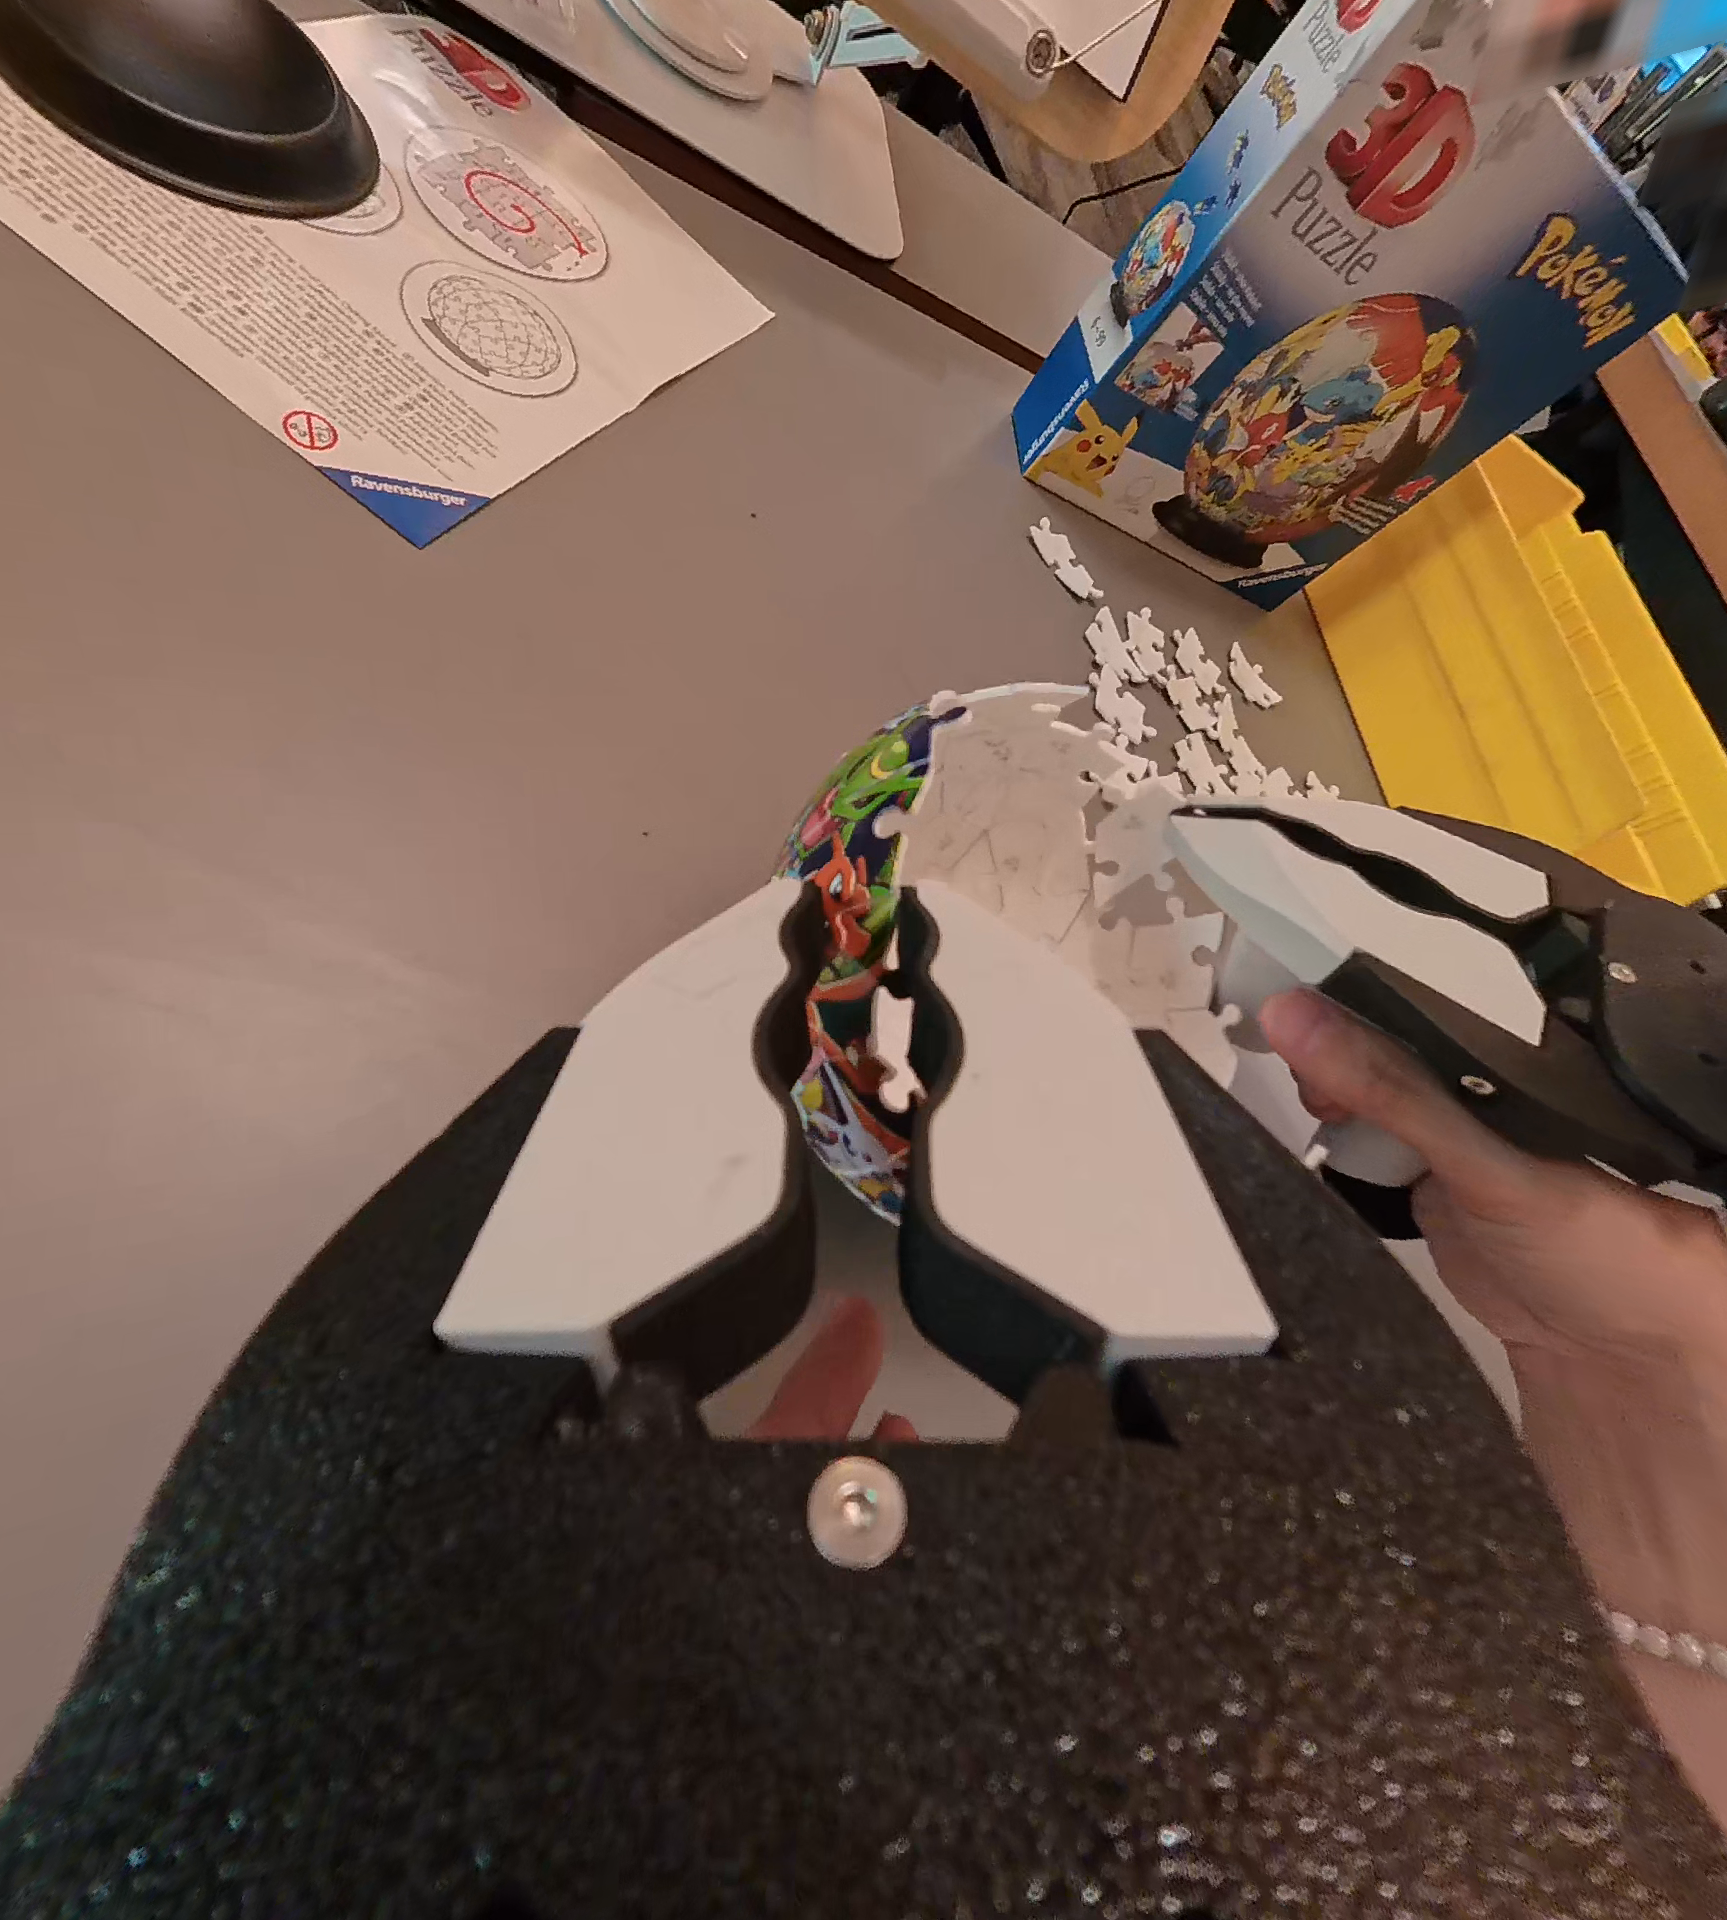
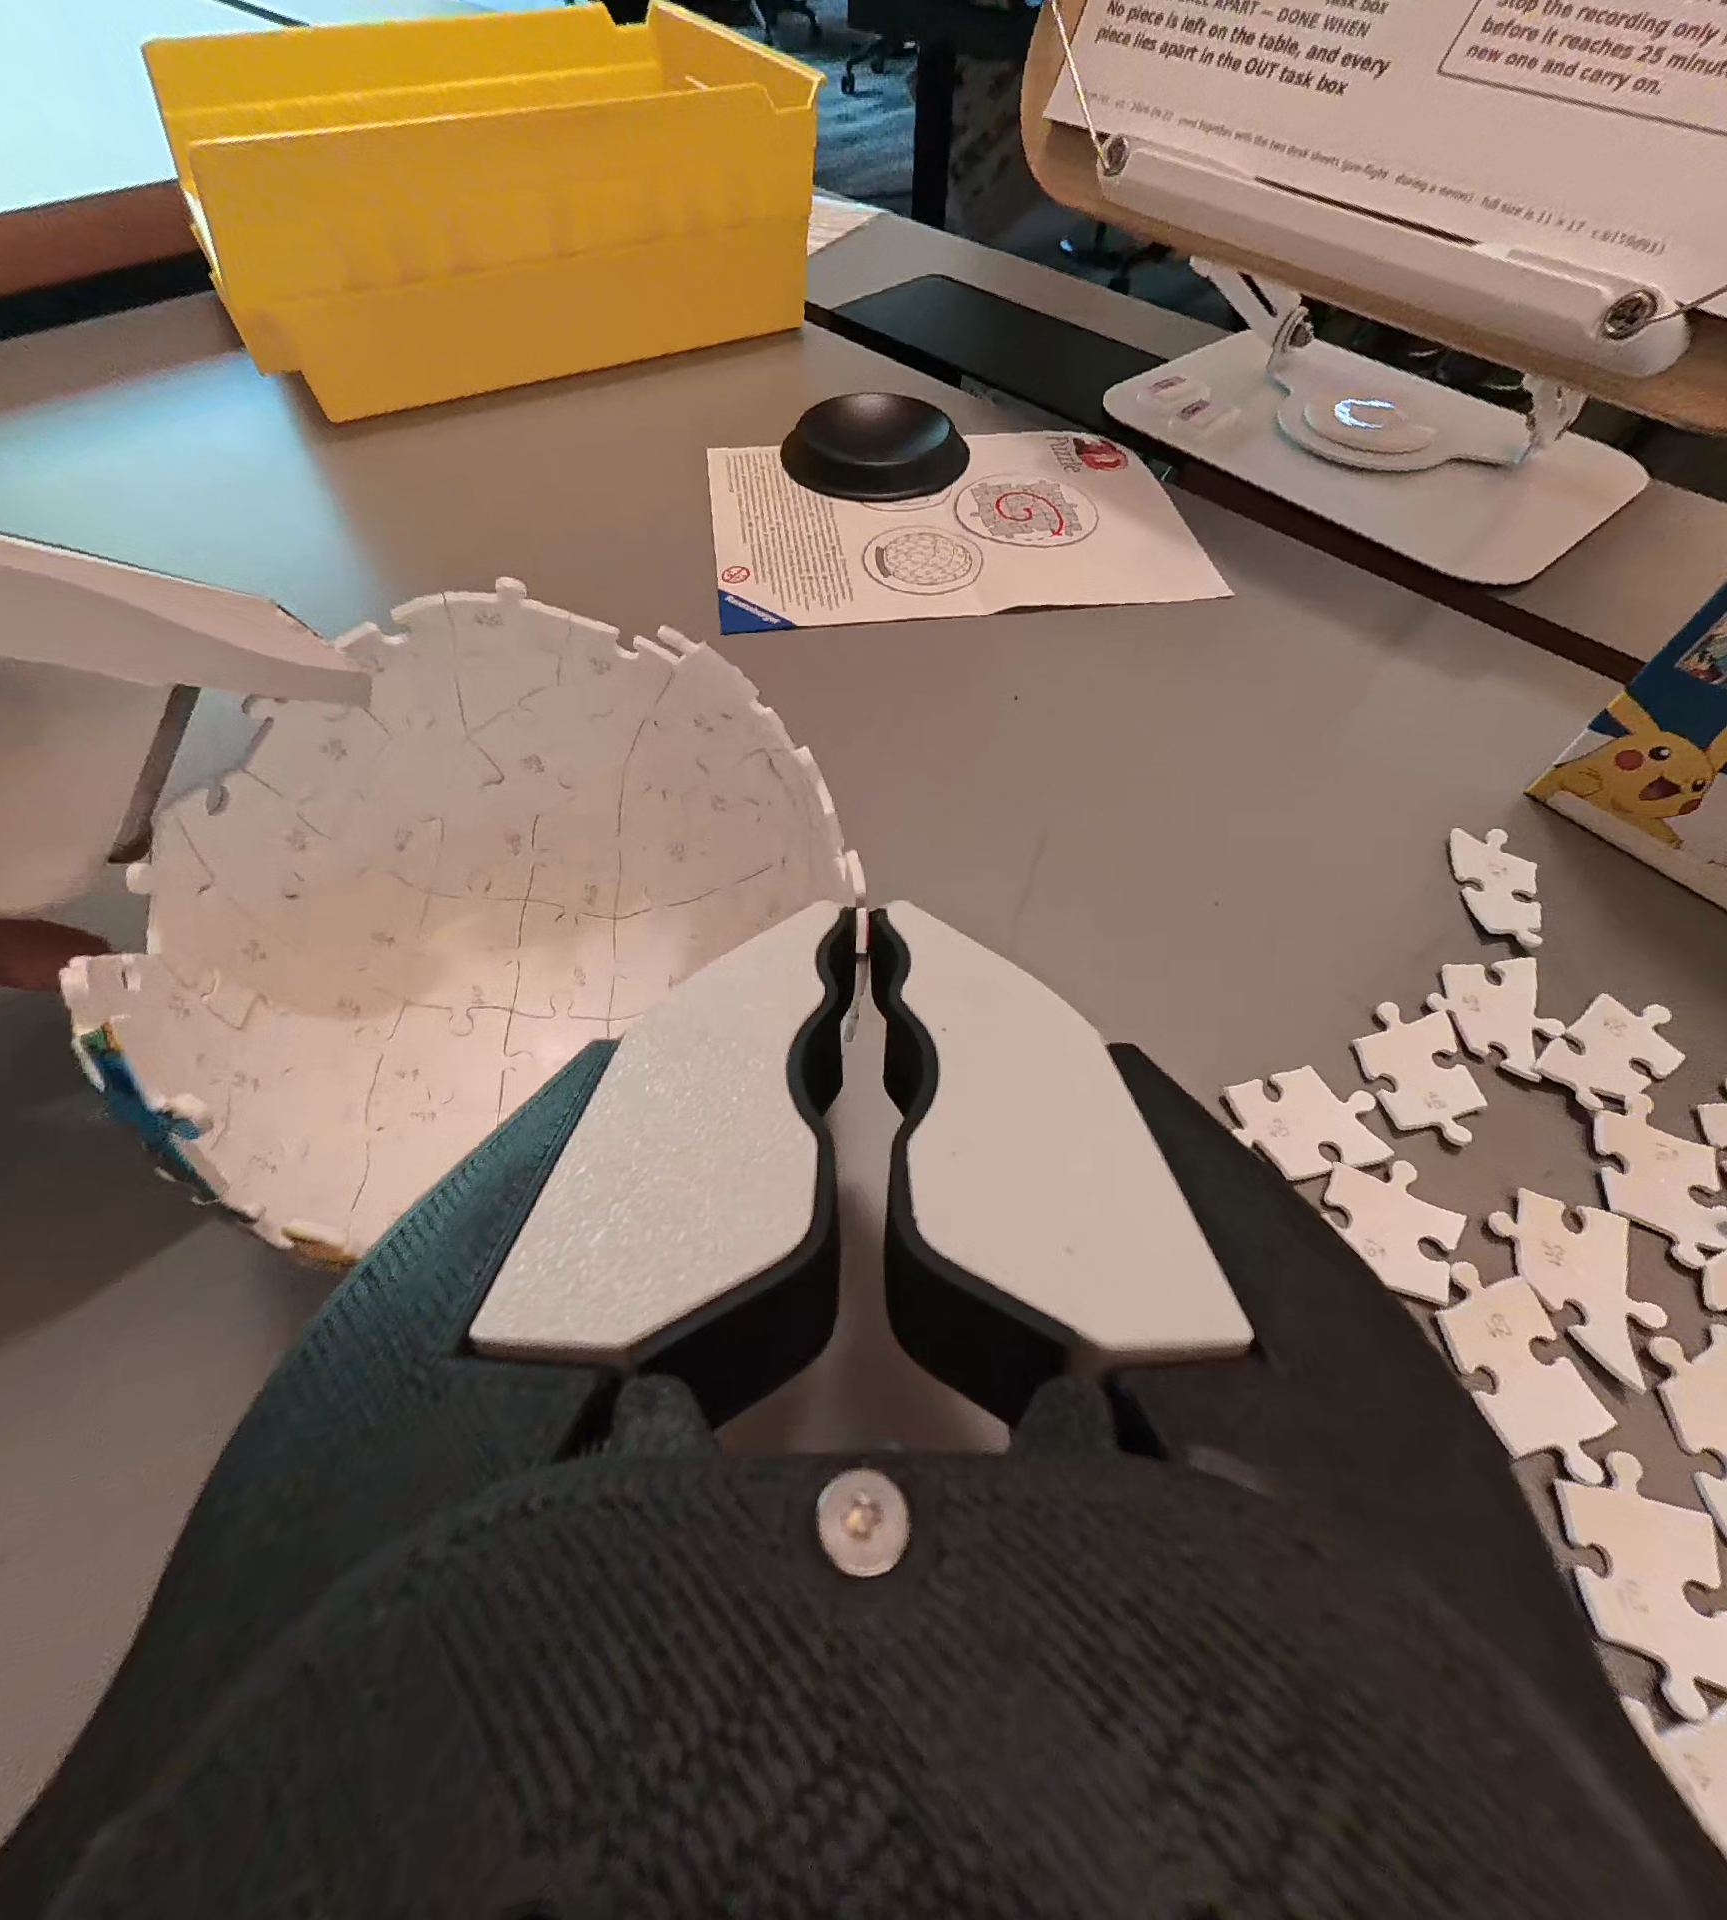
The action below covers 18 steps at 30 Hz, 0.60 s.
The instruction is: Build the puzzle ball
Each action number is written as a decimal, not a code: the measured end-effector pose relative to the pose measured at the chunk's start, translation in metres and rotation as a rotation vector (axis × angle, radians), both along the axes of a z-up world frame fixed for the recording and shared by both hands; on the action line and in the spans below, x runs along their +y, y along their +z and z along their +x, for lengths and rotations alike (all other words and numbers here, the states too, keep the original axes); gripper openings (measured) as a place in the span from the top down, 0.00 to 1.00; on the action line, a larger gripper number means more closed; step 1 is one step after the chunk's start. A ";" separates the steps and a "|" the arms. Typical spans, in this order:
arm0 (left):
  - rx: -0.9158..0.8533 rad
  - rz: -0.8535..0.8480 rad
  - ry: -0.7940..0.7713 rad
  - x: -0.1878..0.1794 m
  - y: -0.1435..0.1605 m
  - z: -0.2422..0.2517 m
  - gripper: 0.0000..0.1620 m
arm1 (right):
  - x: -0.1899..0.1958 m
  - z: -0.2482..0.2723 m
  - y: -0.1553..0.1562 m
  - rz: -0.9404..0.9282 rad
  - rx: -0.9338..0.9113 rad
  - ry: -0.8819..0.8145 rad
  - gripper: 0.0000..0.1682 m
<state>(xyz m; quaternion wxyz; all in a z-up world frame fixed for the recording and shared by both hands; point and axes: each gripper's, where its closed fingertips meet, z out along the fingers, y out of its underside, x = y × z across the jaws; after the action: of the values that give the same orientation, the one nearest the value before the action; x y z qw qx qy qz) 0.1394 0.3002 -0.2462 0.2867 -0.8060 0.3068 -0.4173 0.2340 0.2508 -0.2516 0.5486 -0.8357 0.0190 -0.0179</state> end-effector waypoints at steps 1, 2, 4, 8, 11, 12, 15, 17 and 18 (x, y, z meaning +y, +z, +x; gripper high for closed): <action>-0.001 0.001 0.001 0.000 0.000 0.000 0.92 | 0.001 0.000 0.000 0.002 0.001 0.001 0.99; -0.001 0.002 0.001 0.000 0.000 0.000 0.92 | 0.002 0.001 0.001 0.012 -0.001 -0.001 0.99; -0.007 -0.003 -0.001 -0.001 0.000 0.000 0.92 | 0.003 0.002 0.001 0.012 -0.003 -0.003 0.99; -0.011 -0.003 -0.004 -0.002 0.002 0.001 0.92 | 0.007 0.007 0.004 0.027 -0.007 -0.010 0.99; -0.013 -0.001 -0.003 -0.002 0.002 0.002 0.92 | 0.010 0.008 0.003 0.019 -0.008 0.002 0.99; -0.014 -0.002 -0.003 -0.002 0.002 0.002 0.92 | 0.011 0.008 0.002 0.018 -0.012 0.003 0.99; -0.015 -0.005 -0.003 -0.002 0.002 0.002 0.92 | 0.011 0.009 0.002 0.014 0.001 0.008 0.99; -0.017 -0.005 -0.003 -0.002 0.002 0.002 0.92 | 0.012 0.008 0.002 0.029 0.004 0.025 0.99; -0.020 -0.006 -0.002 -0.002 0.002 0.002 0.92 | 0.012 0.008 0.001 0.024 0.010 0.036 0.99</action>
<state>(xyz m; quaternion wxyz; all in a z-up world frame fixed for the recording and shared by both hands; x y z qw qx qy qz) 0.1417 0.2981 -0.2438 0.2869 -0.8022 0.3037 -0.4264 0.2418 0.2627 -0.2502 0.5588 -0.8293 0.0067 -0.0038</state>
